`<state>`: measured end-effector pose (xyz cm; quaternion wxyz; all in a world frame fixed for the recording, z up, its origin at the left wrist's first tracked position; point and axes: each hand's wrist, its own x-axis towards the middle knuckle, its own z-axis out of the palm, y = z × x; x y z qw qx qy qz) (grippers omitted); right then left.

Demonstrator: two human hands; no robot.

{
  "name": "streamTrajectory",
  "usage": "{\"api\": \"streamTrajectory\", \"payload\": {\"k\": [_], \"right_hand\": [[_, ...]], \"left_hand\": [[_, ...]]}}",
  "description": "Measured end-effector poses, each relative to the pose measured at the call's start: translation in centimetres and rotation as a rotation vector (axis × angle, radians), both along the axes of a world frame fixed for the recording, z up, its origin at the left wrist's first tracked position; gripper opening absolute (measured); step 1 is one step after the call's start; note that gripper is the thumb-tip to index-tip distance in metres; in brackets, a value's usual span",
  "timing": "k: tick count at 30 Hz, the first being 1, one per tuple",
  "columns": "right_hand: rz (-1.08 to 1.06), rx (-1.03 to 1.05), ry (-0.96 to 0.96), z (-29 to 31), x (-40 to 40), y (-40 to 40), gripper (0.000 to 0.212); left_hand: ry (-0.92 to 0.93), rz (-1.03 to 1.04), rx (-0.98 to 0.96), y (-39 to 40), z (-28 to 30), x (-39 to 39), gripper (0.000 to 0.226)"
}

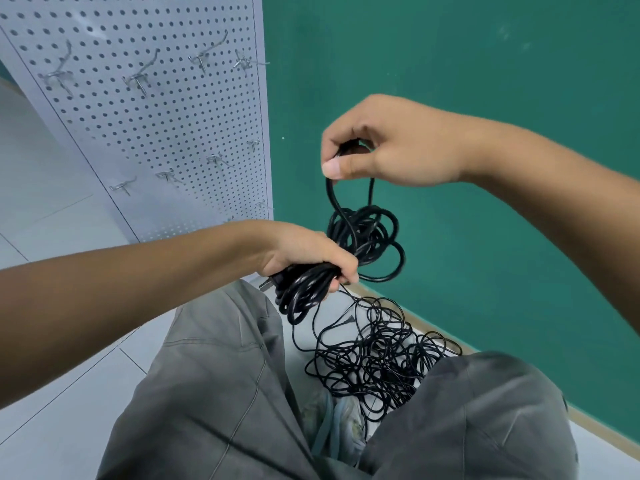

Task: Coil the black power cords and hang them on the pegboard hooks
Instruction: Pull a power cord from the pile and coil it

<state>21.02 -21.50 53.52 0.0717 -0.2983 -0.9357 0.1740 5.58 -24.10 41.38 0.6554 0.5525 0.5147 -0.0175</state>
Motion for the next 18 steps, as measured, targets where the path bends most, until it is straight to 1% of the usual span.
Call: {"api": "streamTrajectory", "payload": {"k": [3,6,8,11,12,13,16,18], "right_hand": [[-0.045,-0.083,-0.010,-0.4,0.0,1.5,0.017],[-0.039,-0.208,0.045,-1.3,0.6,2.5,0.012],[-0.038,-0.307,0.114,-2.0,1.0,2.9,0.012],[-0.056,-0.409,0.200,-3.4,1.2,3.2,0.016],[-0.067,-0.478,0.238,-3.9,1.2,3.1,0.021],[-0.086,-0.574,0.274,-4.3,1.2,3.0,0.033],[-0.164,-0.897,0.355,-4.7,1.5,2.2,0.086],[-0.180,-1.008,0.428,-5.4,1.9,1.7,0.105]], "left_hand": [[0.091,-0.199,0.209,-1.1,1.2,0.4,0.033],[0.058,-0.356,0.310,-2.2,2.4,0.2,0.034],[0.023,-0.394,0.386,-2.6,3.0,0.2,0.034],[-0.042,-0.381,0.478,-3.1,3.5,0.0,0.031],[-0.075,-0.377,0.508,-3.3,3.5,-0.2,0.030],[-0.114,-0.369,0.532,-3.5,3.5,-0.3,0.028],[-0.257,-0.308,0.552,-3.9,2.9,-0.7,0.022],[-0.375,-0.232,0.538,-4.1,2.5,-1.0,0.021]]}}
